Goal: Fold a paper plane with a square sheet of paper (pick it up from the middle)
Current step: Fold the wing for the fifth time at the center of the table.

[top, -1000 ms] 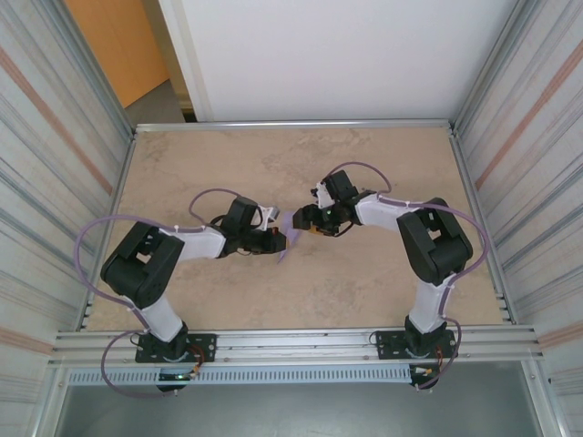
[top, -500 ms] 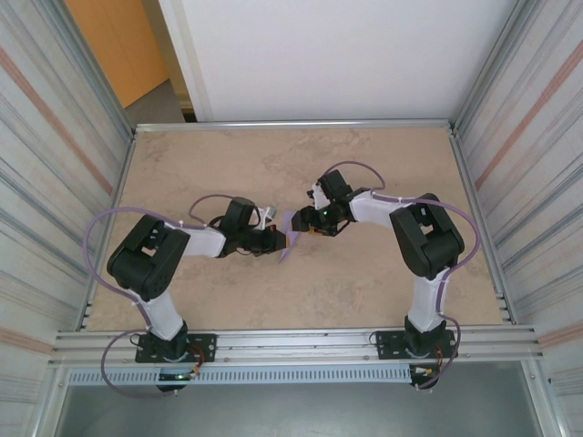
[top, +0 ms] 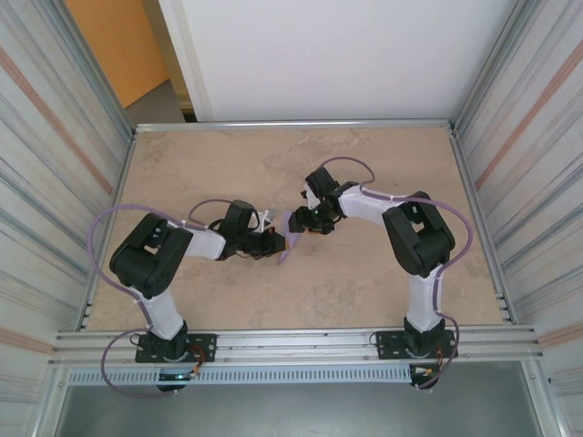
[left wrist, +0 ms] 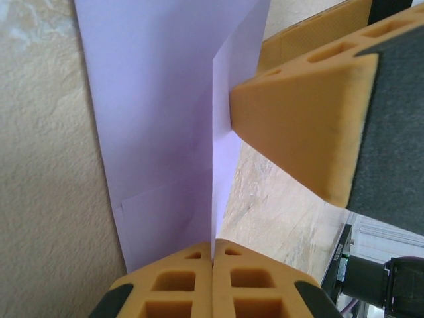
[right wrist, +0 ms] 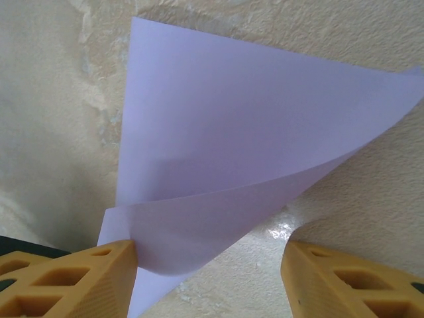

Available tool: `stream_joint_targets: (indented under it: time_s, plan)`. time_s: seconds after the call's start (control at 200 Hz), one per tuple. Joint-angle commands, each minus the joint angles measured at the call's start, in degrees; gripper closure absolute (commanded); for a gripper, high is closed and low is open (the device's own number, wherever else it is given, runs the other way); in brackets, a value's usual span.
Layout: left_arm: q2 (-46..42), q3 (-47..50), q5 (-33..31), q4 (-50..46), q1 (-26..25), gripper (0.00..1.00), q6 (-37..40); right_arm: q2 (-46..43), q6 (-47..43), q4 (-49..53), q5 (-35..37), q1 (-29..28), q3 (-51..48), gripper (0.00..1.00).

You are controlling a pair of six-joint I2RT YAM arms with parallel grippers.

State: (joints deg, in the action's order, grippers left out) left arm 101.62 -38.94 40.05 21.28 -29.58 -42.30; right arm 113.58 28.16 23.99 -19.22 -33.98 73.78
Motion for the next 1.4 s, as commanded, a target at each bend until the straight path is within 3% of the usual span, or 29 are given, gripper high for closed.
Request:
stream_joint_targets:
  time_s: [0.0,0.516,0.932,1.398]
  plan:
    - [0.79,0.62,0.48,0.26,0.49,0.89,-0.36,6.33,-1.11,1.68,6.29,-1.26,0.14,0.40]
    - [-7.26,1.53,-2.65,-6.64,0.49,0.73,1.23,10.45,-1.00,5.27,6.82,-1.80,3.74,0.40]
    - [-14.66,-0.49,-18.06,-21.62,-4.87,0.50,6.13,11.79,0.18,6.66,6.39,-1.79,4.95,0.40]
    - [-7.96,-5.30,-17.15,-21.91,-6.96,0.51,5.61,12.26,1.21,6.81,5.35,-1.36,4.91,0.42]
